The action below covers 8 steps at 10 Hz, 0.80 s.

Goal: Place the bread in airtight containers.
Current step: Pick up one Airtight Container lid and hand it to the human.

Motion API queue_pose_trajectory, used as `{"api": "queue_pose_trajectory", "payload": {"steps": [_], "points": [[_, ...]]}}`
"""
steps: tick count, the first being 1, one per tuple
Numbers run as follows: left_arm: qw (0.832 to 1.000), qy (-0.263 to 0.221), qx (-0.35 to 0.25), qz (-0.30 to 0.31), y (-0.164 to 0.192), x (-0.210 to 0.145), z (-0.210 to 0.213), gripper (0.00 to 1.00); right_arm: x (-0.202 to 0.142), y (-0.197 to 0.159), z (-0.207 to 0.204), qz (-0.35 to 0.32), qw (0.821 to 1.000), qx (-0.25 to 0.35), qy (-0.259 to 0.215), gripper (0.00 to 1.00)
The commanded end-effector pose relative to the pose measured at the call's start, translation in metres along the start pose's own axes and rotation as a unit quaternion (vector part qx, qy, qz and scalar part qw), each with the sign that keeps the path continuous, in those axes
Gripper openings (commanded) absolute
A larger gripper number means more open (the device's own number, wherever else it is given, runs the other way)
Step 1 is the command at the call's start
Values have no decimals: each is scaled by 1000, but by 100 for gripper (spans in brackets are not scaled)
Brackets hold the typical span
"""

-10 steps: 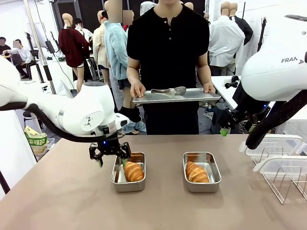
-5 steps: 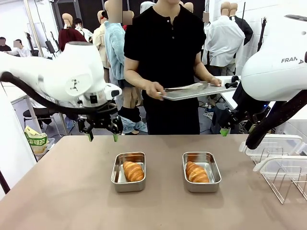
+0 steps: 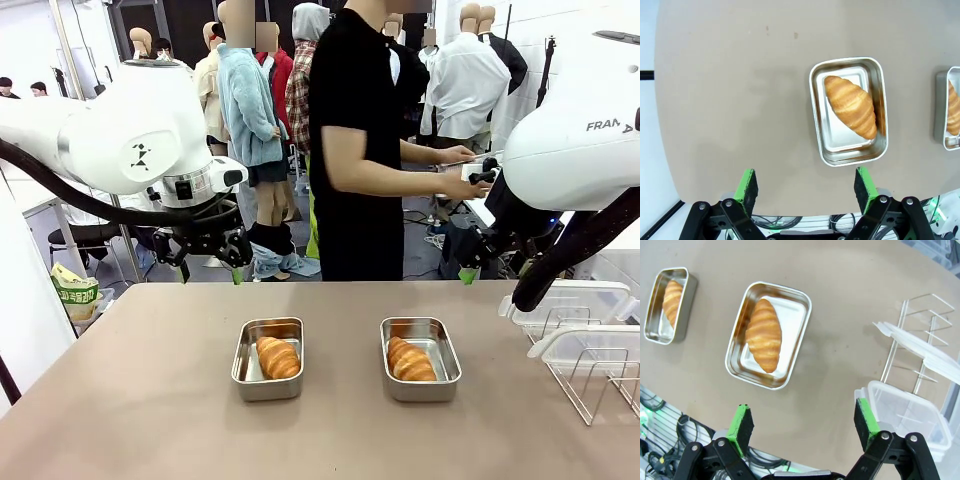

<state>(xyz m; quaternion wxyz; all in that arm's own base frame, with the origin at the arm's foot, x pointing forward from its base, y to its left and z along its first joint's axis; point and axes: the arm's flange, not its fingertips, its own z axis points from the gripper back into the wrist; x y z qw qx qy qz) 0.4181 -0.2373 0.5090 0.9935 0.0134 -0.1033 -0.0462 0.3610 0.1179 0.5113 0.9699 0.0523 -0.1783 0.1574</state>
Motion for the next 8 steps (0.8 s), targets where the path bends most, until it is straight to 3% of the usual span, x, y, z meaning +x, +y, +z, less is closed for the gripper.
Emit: {"api": "queue_pose_trajectory", "payload": {"steps": [1, 2, 3, 5, 7, 8], "points": [[1000, 4, 6, -4, -1, 1, -2, 100, -1, 0, -1, -2, 1000, -3, 2, 100], [1000, 4, 6, -4, -1, 1, -2, 100, 0, 0, 0, 0, 1000, 0, 0, 100], [1000, 4, 6, -4, -1, 1, -2, 100, -17, 14, 27, 63, 998, -6, 27, 100], [1000, 4, 6, -4, -1, 1, -2, 100, -46, 1, 76, 165, 984, 33, 65, 100], [1000, 4, 6, -4, -1, 1, -2, 100, -70, -25, 100, 309, 941, 84, 111, 100], [1000, 4, 6, -4, -1, 1, -2, 100, -75, -41, 102, 346, 923, 95, 140, 100]]}}
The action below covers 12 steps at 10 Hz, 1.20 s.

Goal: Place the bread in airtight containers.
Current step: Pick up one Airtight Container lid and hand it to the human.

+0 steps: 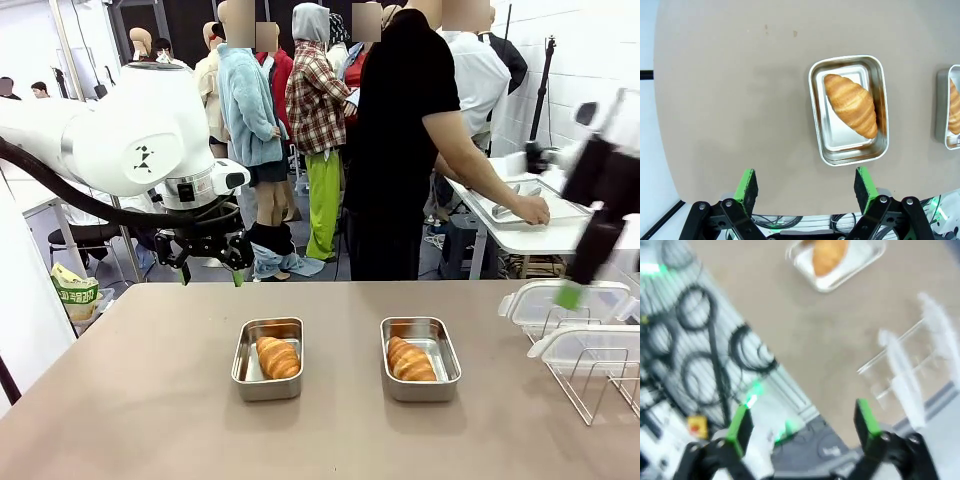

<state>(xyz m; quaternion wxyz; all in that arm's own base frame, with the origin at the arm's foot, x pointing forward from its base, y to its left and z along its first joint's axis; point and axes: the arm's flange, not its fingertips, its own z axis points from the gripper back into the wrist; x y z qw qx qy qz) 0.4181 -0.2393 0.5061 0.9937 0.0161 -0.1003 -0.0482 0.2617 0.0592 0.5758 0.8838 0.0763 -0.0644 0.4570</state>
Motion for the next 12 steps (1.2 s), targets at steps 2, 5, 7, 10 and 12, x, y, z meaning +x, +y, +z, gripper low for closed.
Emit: {"api": "queue_pose_trajectory", "payload": {"steps": [2, 5, 7, 10, 12], "points": [[1000, 1, 3, -2, 2, 1, 1, 100, -26, -48, 4, 163, 982, 24, 91, 100], [1000, 1, 3, -2, 2, 1, 1, 100, -30, -73, -15, 266, 944, -8, 197, 100], [1000, 1, 3, -2, 2, 1, 1, 100, -29, -86, -25, 353, 917, -18, 183, 100], [1000, 1, 3, -2, 2, 1, 1, 100, -38, -102, -40, 384, 918, -23, 96, 100], [1000, 1, 3, -2, 2, 1, 1, 100, -51, -104, -50, 373, 926, -41, 30, 100]]}}
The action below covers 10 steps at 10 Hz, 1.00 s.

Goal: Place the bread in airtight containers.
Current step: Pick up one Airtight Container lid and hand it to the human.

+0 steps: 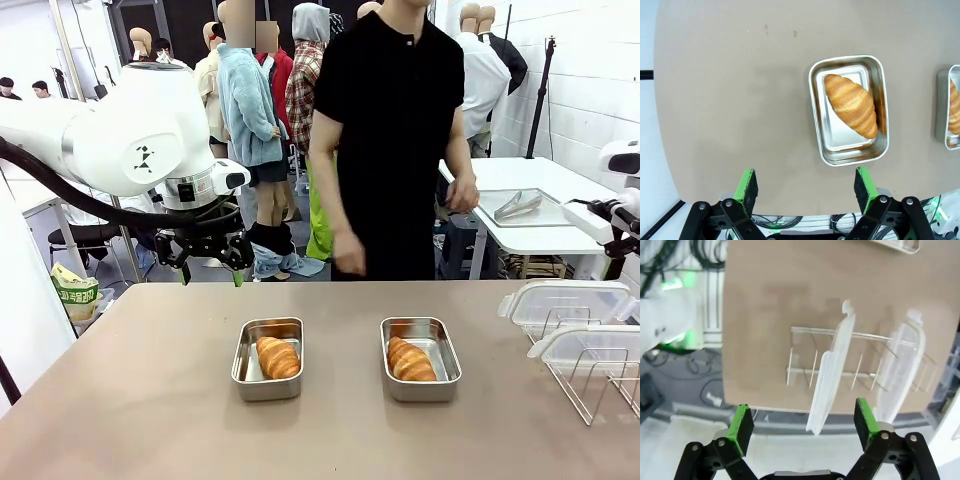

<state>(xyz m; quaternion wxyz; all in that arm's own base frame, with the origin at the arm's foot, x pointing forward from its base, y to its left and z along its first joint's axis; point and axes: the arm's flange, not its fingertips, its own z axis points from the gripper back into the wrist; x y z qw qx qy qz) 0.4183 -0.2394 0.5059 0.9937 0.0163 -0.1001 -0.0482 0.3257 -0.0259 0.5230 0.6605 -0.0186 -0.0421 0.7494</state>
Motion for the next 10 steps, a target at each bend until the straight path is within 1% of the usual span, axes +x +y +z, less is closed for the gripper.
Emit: {"api": "queue_pose_trajectory", "payload": {"steps": [1, 2, 3, 4, 10], "points": [[1000, 1, 3, -2, 2, 1, 1, 100, -9, 9, -17, -1, 999, -19, -37, 100], [1000, 1, 3, -2, 2, 1, 1, 100, -13, 10, -21, -1, 999, -19, -41, 100], [1000, 1, 3, -2, 2, 1, 1, 100, -15, 11, -21, -13, 998, -26, -54, 100], [1000, 1, 3, -2, 2, 1, 1, 100, -9, 8, -12, -13, 999, -13, -30, 100], [1000, 1, 3, -2, 2, 1, 1, 100, -9, 8, -12, -13, 999, -13, -30, 100]]}}
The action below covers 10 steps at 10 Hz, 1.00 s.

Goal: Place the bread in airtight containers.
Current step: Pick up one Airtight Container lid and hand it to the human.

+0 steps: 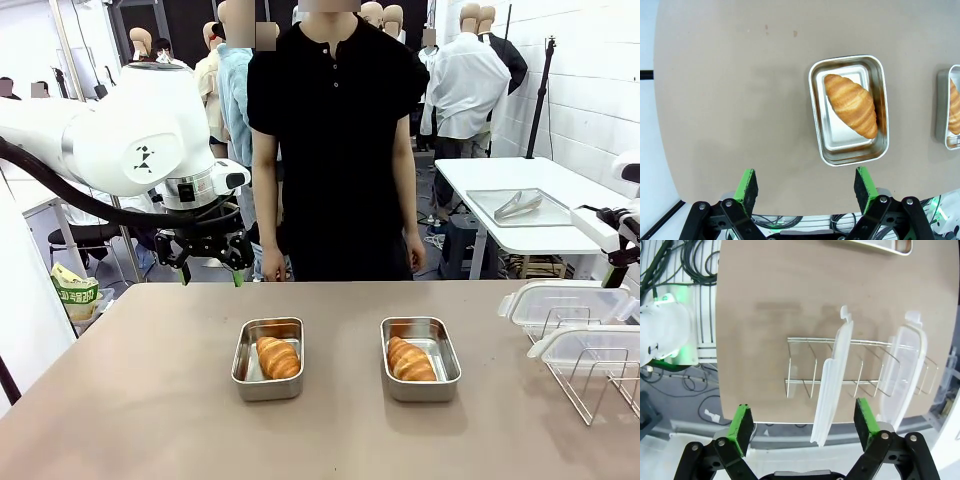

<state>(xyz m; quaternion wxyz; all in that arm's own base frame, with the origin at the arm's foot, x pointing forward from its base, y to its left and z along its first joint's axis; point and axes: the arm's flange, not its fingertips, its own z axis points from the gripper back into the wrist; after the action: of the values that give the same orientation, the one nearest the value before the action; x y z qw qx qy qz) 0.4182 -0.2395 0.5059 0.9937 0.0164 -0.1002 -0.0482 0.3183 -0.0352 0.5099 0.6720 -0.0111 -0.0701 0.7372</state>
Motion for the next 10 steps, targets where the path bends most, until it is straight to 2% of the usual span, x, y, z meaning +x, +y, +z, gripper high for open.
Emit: {"api": "queue_pose_trajectory", "payload": {"steps": [1, 3, 5, 8, 10], "points": [[1000, 1, 3, -1, 2, 1, 1, 100, -1, -2, 0, 4, 1000, 4, -6, 100], [1000, 1, 3, -1, 2, 1, 1, 100, -1, -2, 0, 4, 1000, 4, -6, 100], [1000, 1, 3, -1, 2, 1, 1, 100, 1, -1, -7, 13, 1000, -3, 18, 100], [1000, 1, 3, -1, 2, 1, 1, 100, 2, -5, -22, 12, 998, -44, 35, 100], [1000, 1, 3, -1, 2, 1, 1, 100, -3, -11, -26, 3, 998, -45, 44, 100]]}}
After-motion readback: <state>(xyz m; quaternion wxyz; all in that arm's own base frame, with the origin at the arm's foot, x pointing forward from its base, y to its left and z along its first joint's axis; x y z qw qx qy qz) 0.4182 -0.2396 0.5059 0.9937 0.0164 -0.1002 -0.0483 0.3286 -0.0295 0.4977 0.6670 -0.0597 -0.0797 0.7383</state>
